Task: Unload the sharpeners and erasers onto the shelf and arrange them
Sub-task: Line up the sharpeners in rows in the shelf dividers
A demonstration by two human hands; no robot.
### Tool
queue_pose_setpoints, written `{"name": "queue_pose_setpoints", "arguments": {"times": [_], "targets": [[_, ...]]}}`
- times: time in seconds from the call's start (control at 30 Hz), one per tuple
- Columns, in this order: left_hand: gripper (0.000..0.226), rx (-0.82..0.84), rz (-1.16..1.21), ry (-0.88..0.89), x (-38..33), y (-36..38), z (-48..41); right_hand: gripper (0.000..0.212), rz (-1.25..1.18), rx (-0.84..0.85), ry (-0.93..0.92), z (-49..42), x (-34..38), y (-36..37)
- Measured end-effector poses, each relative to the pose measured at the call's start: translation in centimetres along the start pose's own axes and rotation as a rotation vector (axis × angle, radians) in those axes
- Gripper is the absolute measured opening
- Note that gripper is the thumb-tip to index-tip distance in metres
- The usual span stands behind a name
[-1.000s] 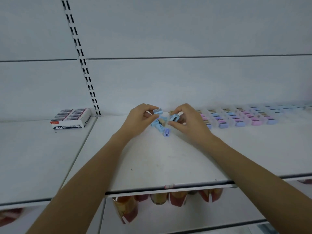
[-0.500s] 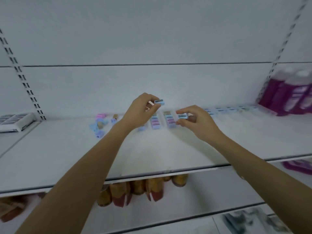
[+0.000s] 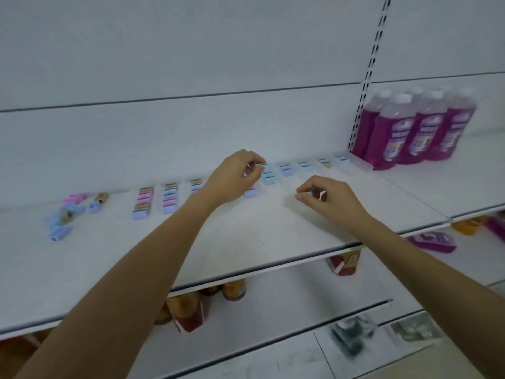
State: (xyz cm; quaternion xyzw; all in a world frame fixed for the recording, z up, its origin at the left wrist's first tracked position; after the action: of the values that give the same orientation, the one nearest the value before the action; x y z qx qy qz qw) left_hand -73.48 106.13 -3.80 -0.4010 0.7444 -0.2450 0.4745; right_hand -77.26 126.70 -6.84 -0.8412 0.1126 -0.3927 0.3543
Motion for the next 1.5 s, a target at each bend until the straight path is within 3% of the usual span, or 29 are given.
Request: {"name": "queue_pose_setpoints", "arguments": {"times": [0.23,0.4,0.67,0.9,1.23,1.5], "targets": [[0.02,-0.025,0.068,0.026,0.4,2.2,-4.9,0.007,-0.08,-0.078,0.072,-3.3,-3.4,-1.4],[0.02,-0.029,0.058,-0.009,1.0,4.9,-7.1,0.01,-0.033,-0.159,0.015,-5.7,-5.9,-2.2],[0.024,-0.053,-0.059,-0.18,0.5,6.8,-8.6,0.024,-0.001,0.018,-0.127,-11.5,-8.9,-2.3],[0.019,-0.27,-0.107,-0.302,-0.4,9.3,-8.7,0.024,0.019,0.112,-0.317,-13.0,-10.7,-2.1],[0.019,-0.016,-0.372,-0.265,-1.2,10.5,-7.8,0.013,0.137,0.271,-0.356,-12.4,-12.6,-1.5],[0.02,0.022,-0.507,-0.26,-1.4,10.4,-7.7,0.011,0.207,0.273,-0.383,-12.5,-13.1,-0.9]]}}
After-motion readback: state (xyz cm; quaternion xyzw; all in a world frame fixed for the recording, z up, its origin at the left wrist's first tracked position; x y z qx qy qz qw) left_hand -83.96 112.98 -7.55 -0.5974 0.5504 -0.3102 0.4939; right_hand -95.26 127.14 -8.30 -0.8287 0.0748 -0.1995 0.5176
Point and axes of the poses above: each hand's wrist, its own z-axis away from the middle knuckle, its own y-axis out of the palm, x = y × z, the point moved 2 cm from there along -z, towards the middle knuckle, and after that the axes turned 2 degrees about z, right-handed, at the moved point
